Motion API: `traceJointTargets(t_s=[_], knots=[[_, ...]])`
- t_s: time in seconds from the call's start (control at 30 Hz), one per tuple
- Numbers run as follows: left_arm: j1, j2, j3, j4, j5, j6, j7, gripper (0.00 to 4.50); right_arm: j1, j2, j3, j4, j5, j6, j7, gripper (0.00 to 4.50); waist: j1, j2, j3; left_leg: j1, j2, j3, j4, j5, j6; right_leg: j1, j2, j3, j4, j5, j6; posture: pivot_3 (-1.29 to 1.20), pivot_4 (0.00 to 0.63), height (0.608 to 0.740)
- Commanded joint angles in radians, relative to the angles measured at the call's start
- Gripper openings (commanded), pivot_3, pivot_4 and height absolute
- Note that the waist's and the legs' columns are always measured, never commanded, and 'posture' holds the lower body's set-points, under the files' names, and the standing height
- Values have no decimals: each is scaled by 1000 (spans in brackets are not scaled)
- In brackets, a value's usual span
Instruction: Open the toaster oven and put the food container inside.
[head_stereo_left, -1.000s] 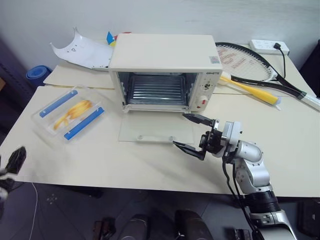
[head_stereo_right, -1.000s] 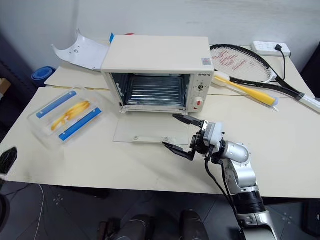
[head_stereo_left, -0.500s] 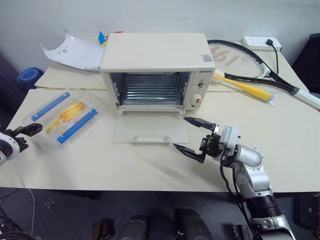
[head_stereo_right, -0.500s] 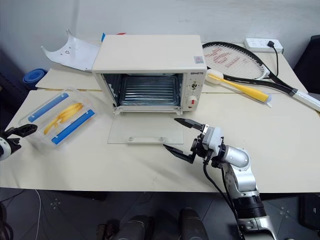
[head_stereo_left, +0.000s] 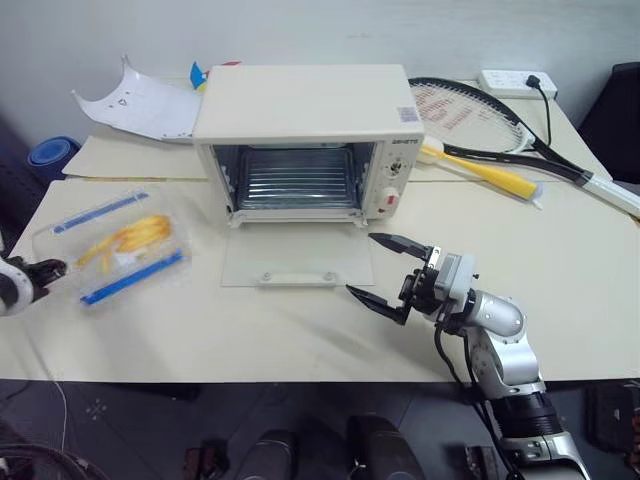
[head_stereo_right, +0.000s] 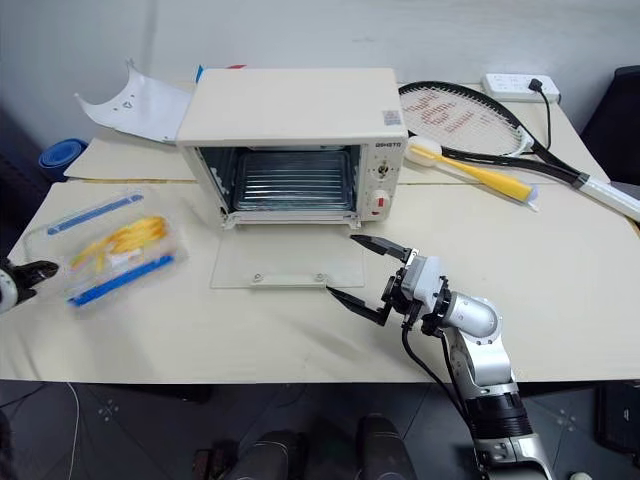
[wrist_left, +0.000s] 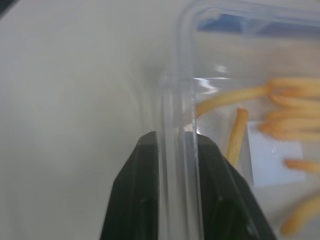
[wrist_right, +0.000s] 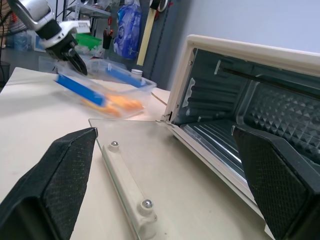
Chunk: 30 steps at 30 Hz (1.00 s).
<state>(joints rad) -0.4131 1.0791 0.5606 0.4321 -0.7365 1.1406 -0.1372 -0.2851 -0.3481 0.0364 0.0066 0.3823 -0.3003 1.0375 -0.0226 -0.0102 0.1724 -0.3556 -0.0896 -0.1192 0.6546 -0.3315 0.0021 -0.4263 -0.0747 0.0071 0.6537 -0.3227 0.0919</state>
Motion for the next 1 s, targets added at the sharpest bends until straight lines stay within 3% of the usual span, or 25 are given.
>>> traceJointTargets(t_s=[0.03,0.3,0.5,0.7,1.0], knots=[[16,62,25,-85,-5,47,-114,60,-10,-10,-6,-10,11,-15,5,4500,-2,0,0,0,0,0,0,0,0,0,0,0,0,0,0,0,150,740],[106,85,105,-405,-87,287,-236,60,21,-68,-40,-12,23,0,15,4500,-4,0,0,0,0,0,-1,0,0,-1,0,1,0,0,0,0,150,740],[-140,-126,41,-594,-97,462,-103,60,73,-98,-63,-30,19,0,-4,4500,22,0,1,-1,-1,1,3,0,1,0,-1,1,1,0,0,0,150,740],[-341,-330,-104,-612,-37,474,9,60,114,-91,-58,-78,7,6,-45,4500,18,0,0,-2,-1,1,6,0,0,0,-1,0,4,0,0,0,150,740],[-419,-535,-187,-572,107,431,75,60,168,-83,-56,-151,-15,13,-133,4500,18,0,1,-2,0,3,7,0,0,-1,0,1,4,0,0,0,150,740]])
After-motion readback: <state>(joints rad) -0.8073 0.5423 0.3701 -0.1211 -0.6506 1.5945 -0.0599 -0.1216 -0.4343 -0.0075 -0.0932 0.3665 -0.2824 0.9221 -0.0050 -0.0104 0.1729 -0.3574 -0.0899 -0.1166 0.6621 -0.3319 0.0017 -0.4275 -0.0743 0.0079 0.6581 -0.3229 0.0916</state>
